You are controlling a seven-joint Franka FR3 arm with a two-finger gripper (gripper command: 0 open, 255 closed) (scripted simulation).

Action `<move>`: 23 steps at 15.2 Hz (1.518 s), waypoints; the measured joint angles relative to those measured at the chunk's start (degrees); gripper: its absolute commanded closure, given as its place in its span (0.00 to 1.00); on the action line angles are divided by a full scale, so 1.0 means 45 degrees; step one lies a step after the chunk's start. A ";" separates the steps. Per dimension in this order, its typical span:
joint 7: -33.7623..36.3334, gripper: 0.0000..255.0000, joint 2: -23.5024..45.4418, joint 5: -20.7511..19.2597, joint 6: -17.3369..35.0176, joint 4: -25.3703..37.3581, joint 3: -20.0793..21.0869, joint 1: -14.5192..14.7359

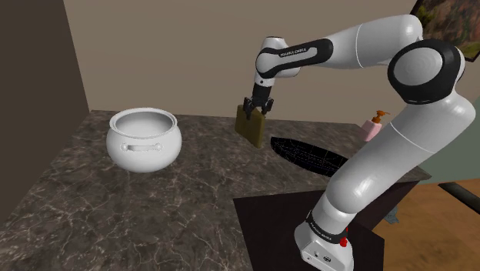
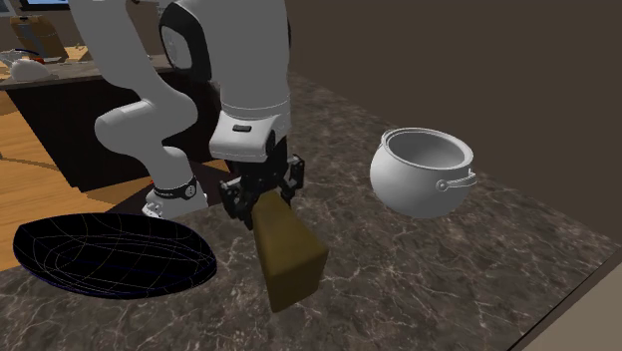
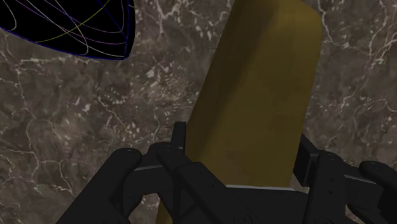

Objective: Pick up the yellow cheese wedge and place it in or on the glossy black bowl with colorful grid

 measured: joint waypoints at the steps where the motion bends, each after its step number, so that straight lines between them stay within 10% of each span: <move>1: -0.0003 1.00 -0.0044 -0.0004 -0.0163 0.0120 0.0001 -0.0002; 23: -0.0052 1.00 -0.0544 -0.0023 -0.3808 0.3266 0.0059 0.0007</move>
